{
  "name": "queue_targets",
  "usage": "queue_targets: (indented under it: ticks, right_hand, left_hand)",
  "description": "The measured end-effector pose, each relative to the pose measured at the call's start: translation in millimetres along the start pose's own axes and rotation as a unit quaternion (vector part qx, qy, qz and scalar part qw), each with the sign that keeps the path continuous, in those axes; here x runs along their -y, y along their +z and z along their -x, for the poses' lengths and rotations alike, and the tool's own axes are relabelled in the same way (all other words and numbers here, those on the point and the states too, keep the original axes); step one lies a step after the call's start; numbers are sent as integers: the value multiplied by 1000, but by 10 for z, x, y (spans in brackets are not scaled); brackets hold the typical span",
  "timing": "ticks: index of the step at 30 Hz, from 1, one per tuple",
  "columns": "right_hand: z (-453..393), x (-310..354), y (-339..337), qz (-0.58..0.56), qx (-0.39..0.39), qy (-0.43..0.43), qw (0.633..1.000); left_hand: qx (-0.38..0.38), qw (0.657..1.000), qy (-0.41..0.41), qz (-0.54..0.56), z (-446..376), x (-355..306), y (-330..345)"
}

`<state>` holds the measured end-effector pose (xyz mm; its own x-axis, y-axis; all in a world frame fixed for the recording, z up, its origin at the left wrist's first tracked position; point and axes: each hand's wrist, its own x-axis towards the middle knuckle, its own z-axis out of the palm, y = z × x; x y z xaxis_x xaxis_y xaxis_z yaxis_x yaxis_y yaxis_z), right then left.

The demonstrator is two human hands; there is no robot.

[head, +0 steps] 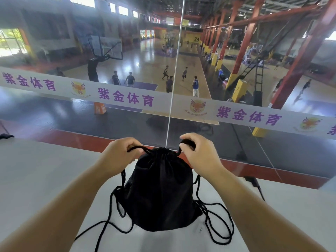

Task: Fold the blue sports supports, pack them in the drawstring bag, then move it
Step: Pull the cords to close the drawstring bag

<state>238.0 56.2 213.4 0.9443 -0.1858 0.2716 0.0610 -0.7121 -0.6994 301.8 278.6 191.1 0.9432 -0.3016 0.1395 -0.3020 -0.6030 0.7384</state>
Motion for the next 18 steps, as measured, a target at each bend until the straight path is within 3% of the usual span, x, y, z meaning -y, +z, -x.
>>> queue_targets:
  ticks: [6, 10, 18]
  right_hand:
    - [-247, 364, 373, 117, 172, -81, 975]
    - [-332, 447, 573, 123, 245, -95, 957]
    - [-266, 491, 684, 68, 251, -66, 963]
  left_hand:
    - [-17, 999, 25, -15, 77, -52, -188]
    - [-12, 1000, 20, 1, 120, -89, -267]
    - [-10, 999, 2, 30, 176, -68, -429]
